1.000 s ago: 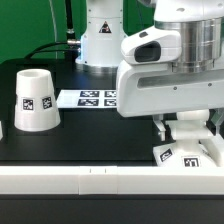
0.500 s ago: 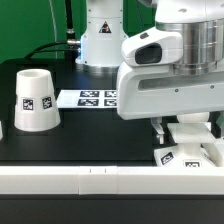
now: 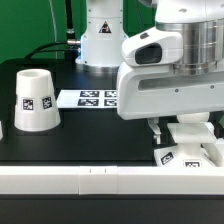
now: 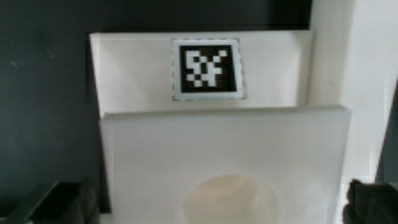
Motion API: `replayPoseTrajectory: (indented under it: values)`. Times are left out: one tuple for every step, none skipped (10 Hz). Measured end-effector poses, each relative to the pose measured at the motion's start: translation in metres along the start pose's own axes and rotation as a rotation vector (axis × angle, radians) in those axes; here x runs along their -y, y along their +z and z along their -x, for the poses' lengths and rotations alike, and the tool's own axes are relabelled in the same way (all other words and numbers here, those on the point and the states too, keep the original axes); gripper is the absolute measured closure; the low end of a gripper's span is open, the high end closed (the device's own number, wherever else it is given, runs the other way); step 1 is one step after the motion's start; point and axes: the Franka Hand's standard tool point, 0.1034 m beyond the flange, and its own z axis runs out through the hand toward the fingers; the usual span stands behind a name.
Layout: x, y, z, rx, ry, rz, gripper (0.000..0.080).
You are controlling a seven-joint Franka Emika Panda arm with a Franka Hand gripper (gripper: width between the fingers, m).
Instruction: Assemble lamp
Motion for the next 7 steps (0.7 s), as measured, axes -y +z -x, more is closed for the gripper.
replayPoseTrajectory:
  values:
    - [0.002,-0.003,0.015,-0.002,0.008,0.003,0.0101]
    - [0.008,-0.005,0.032,0.009,0.013,0.006,0.0101]
    - [0.013,-0.007,0.045,0.016,0.017,0.01,0.0101]
    - [0.019,-0.01,0.058,0.017,0.032,0.013,0.0101]
    - [0.026,-0.011,0.073,0.02,0.042,0.016,0.0101]
    - [0.035,-0.011,0.084,0.027,0.042,0.019,0.0101]
    - [0.043,-0.01,0.091,0.033,0.033,0.02,0.0101]
